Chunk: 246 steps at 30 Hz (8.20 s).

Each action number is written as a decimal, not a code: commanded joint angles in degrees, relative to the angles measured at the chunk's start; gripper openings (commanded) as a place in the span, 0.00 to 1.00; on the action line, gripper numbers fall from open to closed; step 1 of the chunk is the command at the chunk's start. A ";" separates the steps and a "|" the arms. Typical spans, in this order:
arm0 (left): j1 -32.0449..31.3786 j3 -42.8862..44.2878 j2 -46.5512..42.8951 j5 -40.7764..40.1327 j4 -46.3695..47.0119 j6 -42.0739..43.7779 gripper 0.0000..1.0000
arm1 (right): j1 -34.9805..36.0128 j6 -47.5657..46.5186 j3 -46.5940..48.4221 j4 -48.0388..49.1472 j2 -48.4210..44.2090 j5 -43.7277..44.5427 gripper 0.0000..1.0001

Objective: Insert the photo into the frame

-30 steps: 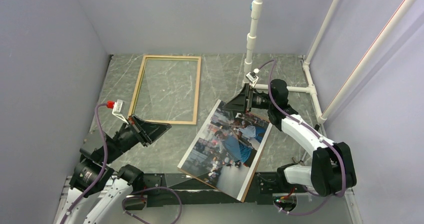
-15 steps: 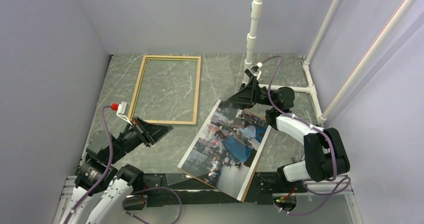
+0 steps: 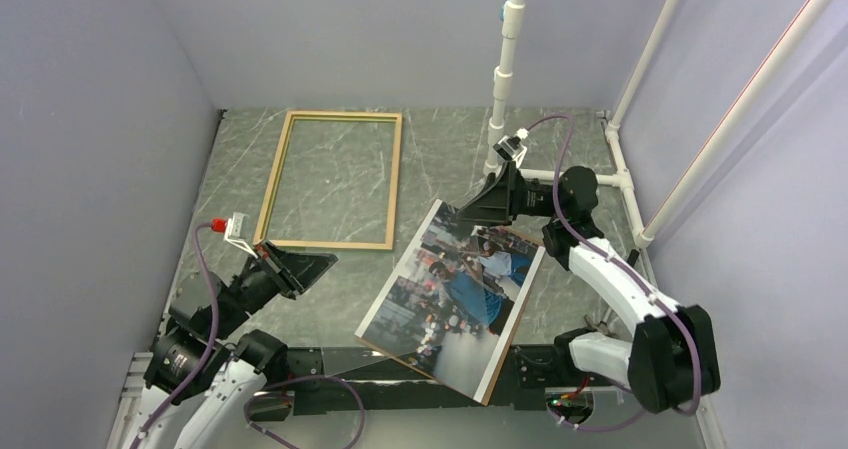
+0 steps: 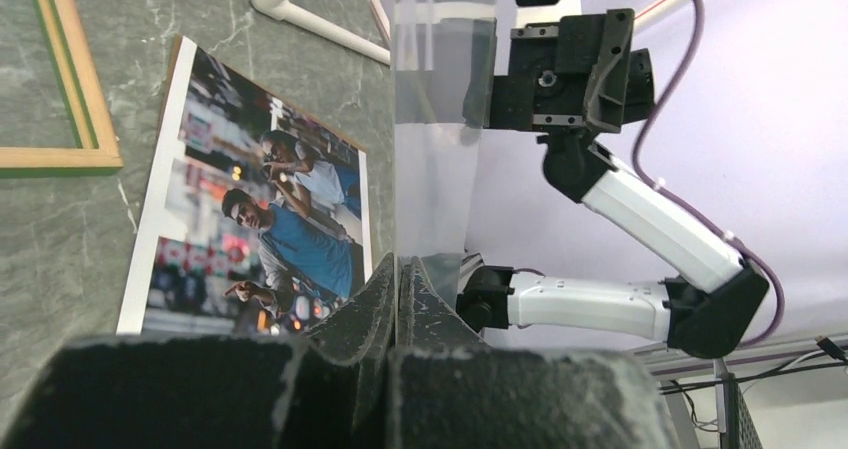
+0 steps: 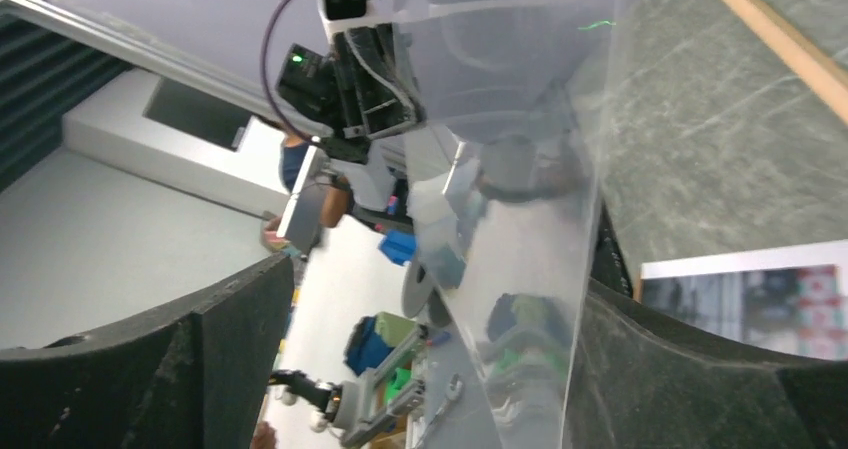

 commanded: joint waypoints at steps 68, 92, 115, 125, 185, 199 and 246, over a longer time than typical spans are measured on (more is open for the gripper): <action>-1.18 13.34 50.58 -12.08 -6.95 19.98 0.95 | -4.03 -59.16 33.67 -95.41 -13.75 51.56 0.00; -13.55 49.38 104.67 -30.47 -18.09 19.51 0.72 | -3.89 -63.01 28.45 -101.33 -19.82 57.18 0.00; -15.68 48.53 99.94 -30.25 -20.07 17.19 0.00 | -3.95 -61.77 28.13 -99.66 -19.48 54.62 0.00; -16.94 49.72 96.34 -29.84 -21.46 15.90 0.00 | -3.94 -61.56 28.79 -99.95 -18.90 54.32 0.00; -31.34 56.07 106.99 -17.03 3.31 -3.53 0.44 | -2.14 -62.92 37.72 -103.78 -19.50 77.44 0.00; -22.77 31.88 85.98 -13.28 19.46 4.12 0.96 | -2.13 -62.61 36.36 -102.76 -19.72 72.85 0.00; -3.44 7.75 74.69 -31.46 -6.80 10.08 0.51 | -2.15 -57.95 30.26 -95.11 -19.42 51.59 0.00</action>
